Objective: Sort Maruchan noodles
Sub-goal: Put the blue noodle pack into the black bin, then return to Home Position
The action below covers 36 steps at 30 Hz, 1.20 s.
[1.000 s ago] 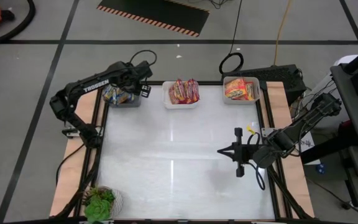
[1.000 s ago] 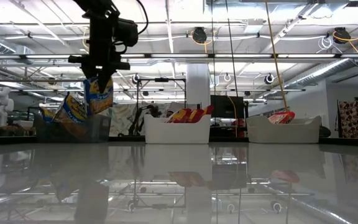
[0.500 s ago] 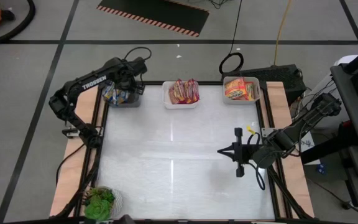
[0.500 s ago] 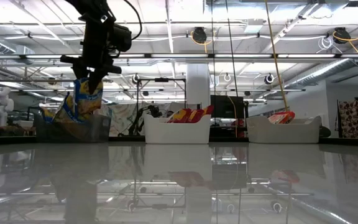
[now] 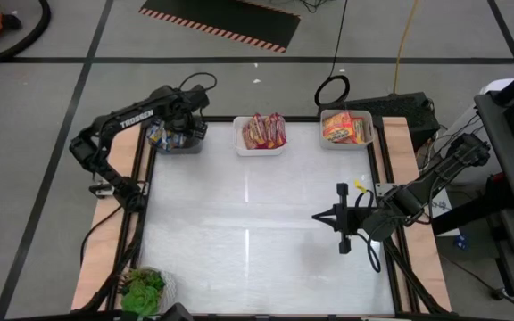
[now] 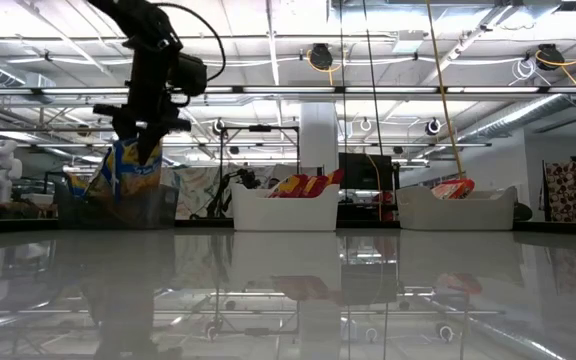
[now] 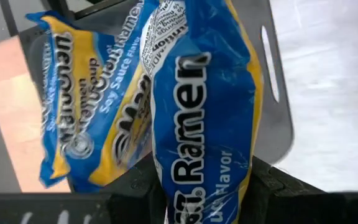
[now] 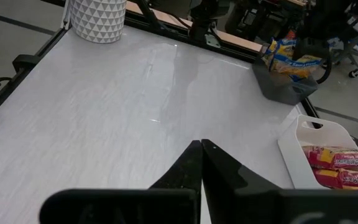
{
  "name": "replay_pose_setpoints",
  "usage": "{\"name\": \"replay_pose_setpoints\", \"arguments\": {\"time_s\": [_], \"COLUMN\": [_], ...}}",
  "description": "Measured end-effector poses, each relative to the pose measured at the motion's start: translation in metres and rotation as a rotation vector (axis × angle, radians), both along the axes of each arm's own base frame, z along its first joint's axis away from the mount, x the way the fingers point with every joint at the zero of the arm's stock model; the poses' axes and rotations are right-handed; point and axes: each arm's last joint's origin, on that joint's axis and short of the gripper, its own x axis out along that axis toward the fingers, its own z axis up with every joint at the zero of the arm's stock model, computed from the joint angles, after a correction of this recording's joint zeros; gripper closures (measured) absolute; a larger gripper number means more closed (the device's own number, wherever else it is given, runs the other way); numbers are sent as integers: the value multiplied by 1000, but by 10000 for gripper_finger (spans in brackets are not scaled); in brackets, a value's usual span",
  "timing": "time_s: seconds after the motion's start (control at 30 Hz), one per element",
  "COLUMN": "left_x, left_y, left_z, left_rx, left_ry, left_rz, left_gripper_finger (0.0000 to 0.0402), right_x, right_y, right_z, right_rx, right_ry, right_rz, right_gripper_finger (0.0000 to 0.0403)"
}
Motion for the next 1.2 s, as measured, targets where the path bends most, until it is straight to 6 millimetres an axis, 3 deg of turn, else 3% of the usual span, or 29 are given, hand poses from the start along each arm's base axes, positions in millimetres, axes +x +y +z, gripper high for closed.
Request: {"name": "replay_pose_setpoints", "arguments": {"time_s": [0.3, 0.6, 0.73, 0.97, 1.2], "left_x": [-8, -7, -6, -5, -1], "left_y": [7, 7, 2, -31, -96], "left_z": [-15, -14, -12, 22, 61], "left_rx": [46, 89, 79, 227, 458], "left_ry": [37, 74, 80, 35, -150], "left_rz": [25, 9, -10, -100, -288], "left_gripper_finger": [253, 120, 87, 83, 83], "right_x": [0, 0, 0, 0, 0], "right_y": [0, 0, 0, 0, 0], "right_z": [0, 0, 0, 0, 0], "right_rx": [0, -12, -24, -80, -91], "right_ry": [1, 2, 3, 10, 11], "right_rz": [0, 6, 12, 38, 43], "right_gripper_finger": [403, 403, 403, 403, 403]}}
